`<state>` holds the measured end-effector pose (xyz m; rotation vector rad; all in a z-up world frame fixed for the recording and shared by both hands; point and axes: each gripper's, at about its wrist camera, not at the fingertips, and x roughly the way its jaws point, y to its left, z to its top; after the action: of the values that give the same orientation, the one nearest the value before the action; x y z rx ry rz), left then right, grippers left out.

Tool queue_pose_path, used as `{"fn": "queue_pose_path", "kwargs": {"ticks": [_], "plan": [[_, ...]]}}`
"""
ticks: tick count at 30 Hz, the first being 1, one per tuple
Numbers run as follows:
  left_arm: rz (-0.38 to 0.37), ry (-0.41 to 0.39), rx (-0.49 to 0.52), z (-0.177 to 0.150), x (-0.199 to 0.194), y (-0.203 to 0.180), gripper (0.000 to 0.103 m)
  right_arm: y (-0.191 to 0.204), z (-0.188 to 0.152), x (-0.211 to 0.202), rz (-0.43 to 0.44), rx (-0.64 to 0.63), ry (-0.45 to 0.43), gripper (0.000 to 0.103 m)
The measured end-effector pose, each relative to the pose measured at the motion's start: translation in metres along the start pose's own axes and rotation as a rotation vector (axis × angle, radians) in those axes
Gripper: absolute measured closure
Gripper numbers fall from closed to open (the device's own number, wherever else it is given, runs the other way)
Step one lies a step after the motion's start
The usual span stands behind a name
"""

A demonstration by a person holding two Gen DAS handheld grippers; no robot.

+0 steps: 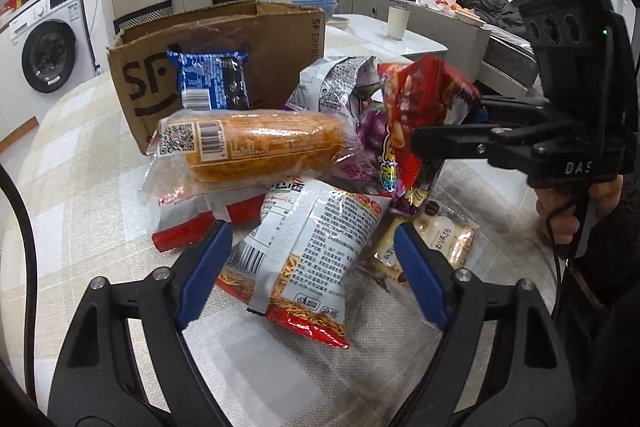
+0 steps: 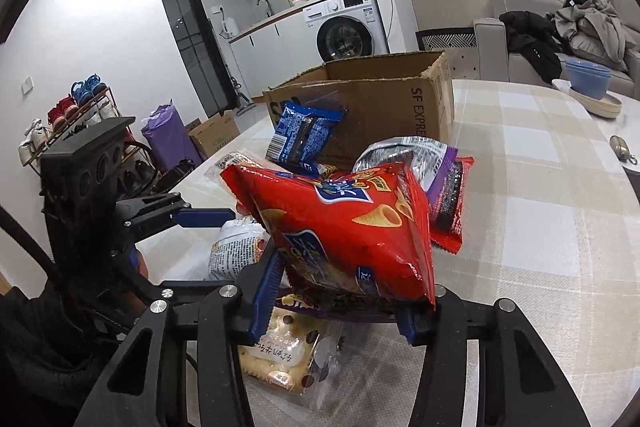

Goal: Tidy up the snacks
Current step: 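Grasp the red chip bag with the right tool while the left tool grasps the white-and-red noodle snack bag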

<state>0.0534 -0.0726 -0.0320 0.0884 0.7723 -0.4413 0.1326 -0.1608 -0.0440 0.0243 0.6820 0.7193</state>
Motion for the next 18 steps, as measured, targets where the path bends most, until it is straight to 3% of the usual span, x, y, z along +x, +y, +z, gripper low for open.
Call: {"fn": "queue_pose_path", "kwargs": {"ticks": [2,6,18], "plan": [[-0.004,0.007,-0.004,0.001,0.003,0.0,0.024,0.002,0.0,-0.003,0.002,-0.006,-0.009,0.053],[-0.009,0.028,-0.001,0.003,0.012,0.002,0.037,0.006,-0.001,-0.007,0.007,-0.028,-0.022,0.053],[-0.001,0.075,0.016,0.003,0.017,0.003,0.034,0.012,-0.001,-0.002,0.001,-0.051,-0.002,0.05]]}}
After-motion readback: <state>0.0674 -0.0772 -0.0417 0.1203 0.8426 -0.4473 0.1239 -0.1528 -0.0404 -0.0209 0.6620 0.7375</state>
